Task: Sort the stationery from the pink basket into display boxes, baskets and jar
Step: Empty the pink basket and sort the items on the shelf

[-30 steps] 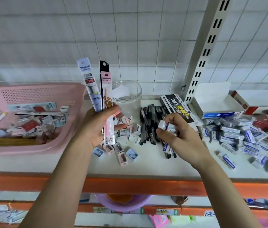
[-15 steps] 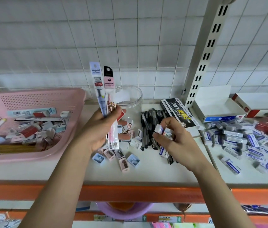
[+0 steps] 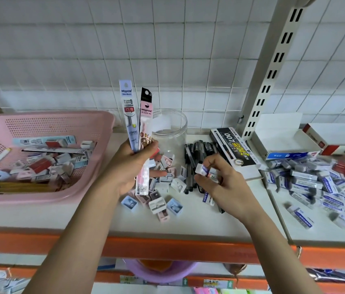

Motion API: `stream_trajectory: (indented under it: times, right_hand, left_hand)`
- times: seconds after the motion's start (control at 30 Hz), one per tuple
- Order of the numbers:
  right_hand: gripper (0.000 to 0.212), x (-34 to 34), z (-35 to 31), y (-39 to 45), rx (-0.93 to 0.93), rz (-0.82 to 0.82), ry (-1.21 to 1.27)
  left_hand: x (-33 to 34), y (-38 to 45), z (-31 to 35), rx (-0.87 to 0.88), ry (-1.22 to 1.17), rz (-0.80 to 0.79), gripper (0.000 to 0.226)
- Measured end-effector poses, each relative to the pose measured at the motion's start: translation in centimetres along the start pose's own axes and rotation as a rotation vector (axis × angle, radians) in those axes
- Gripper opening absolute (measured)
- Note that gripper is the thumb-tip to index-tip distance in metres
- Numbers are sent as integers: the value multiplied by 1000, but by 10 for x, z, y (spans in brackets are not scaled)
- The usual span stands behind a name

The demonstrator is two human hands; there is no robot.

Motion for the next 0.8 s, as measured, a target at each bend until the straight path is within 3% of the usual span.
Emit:
stream_trajectory:
  times: [0.3, 0.47, 0.6, 0.8]
  right_hand:
    - [14, 8, 0, 4, -32, 31, -141]
    - [20, 14, -7, 5, -73, 25, -157]
    - [21, 18, -11, 4, -78, 6, -173]
    - [22, 18, -15, 1, -71, 12, -160]
  left_hand:
    - [2, -20, 0, -48, -112, -37, 12]
    - [3, -24, -2, -61, -63, -64, 39]
    - [3, -23, 5, -3, 81, -39, 21]
    - [9, -17, 20, 143, 312, -53, 13]
Point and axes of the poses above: each hand's wrist, its own y-axis towards the middle knuckle, its own x-axis out of the palm, z = x × y, the point moved 10 cm from there along y, towards the middle knuckle, and after that the axes turned 4 degrees about -y, right-handed, at the moved point
